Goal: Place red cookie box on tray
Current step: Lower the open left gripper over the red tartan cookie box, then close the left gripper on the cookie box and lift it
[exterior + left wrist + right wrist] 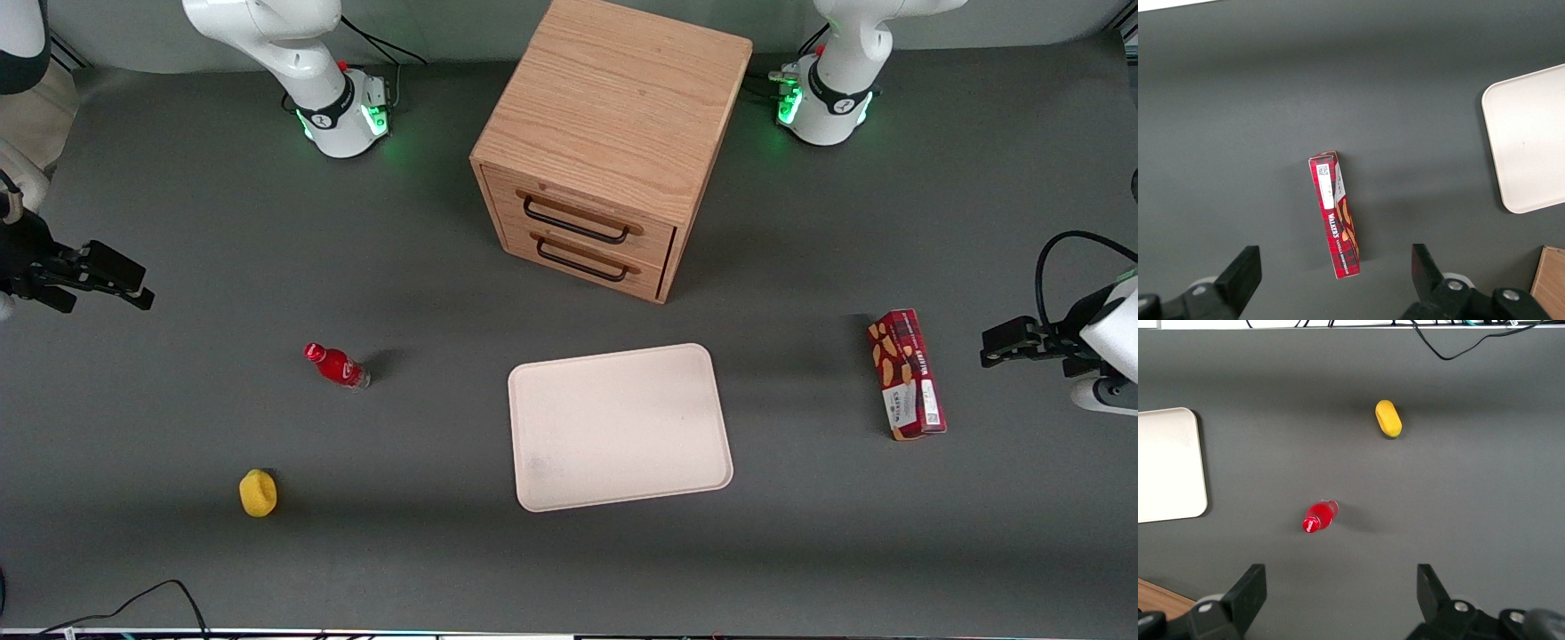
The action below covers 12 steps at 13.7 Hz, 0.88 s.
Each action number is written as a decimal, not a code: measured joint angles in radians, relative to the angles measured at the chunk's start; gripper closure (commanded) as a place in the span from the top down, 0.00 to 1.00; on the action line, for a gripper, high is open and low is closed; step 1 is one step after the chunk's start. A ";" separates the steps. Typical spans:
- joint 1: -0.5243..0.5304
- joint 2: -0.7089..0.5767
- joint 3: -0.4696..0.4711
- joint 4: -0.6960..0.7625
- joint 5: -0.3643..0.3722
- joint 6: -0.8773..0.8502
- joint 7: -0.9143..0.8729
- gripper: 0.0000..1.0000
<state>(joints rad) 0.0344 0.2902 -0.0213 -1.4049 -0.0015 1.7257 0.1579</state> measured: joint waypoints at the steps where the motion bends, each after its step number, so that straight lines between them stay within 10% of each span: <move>1: -0.002 0.000 -0.001 0.000 0.000 -0.001 0.000 1.00; 12: 0.012 0.000 0.014 -0.328 0.018 0.278 0.001 1.00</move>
<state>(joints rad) 0.0463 0.2903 -0.0076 -1.7331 0.0165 2.0035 0.1585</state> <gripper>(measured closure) 0.000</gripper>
